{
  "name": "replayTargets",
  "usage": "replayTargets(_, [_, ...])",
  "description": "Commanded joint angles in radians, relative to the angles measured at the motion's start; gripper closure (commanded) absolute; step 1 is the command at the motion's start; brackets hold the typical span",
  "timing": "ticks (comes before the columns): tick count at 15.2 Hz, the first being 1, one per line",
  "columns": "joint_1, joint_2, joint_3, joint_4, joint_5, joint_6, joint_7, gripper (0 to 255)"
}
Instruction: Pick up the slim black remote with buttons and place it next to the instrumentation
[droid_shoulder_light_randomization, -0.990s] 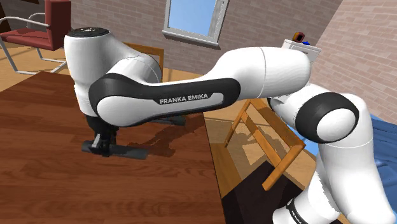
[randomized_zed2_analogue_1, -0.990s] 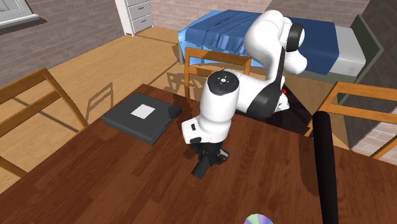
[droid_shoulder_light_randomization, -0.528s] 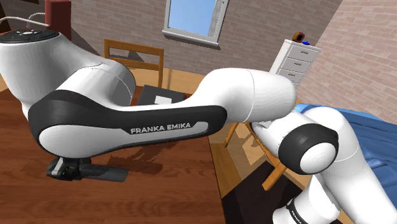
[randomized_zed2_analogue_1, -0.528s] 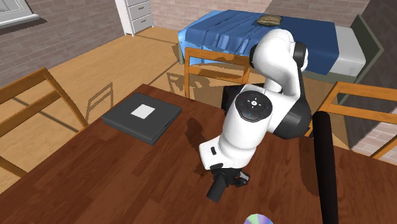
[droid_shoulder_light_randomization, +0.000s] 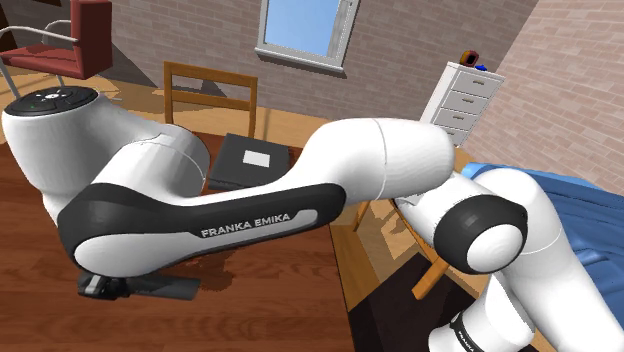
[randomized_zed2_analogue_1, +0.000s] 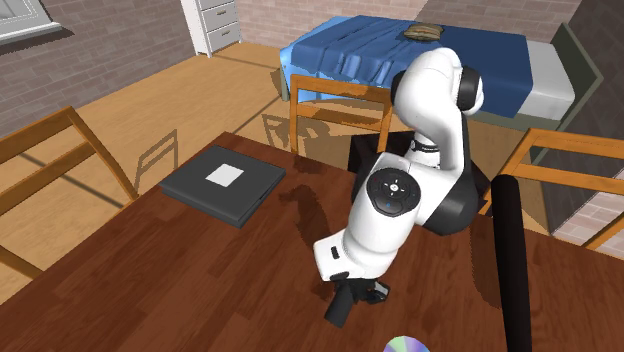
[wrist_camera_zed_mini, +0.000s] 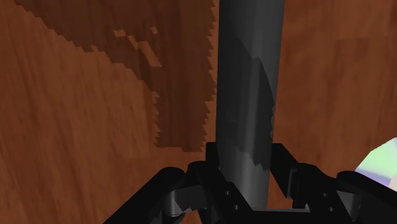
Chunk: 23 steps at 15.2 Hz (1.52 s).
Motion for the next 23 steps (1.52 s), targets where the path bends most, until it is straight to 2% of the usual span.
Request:
replayTargets(1, [-0.004,0.0,0.0,-0.029,-0.002,0.029,0.005,255])
replayTargets(6, [-0.01,0.011,-0.003,-0.076,-0.006,0.085,0.014,255])
replayTargets(13, [-0.01,0.011,-0.003,-0.076,-0.006,0.085,0.014,255])
replayTargets(14, [-0.01,0.011,-0.003,-0.076,-0.006,0.085,0.014,0])
replayTargets(19, [-0.01,0.011,-0.003,-0.075,-0.006,0.085,0.014,0])
replayTargets(23, [0.008,-0.004,0.001,0.027,0.002,-0.03,0.001,0])
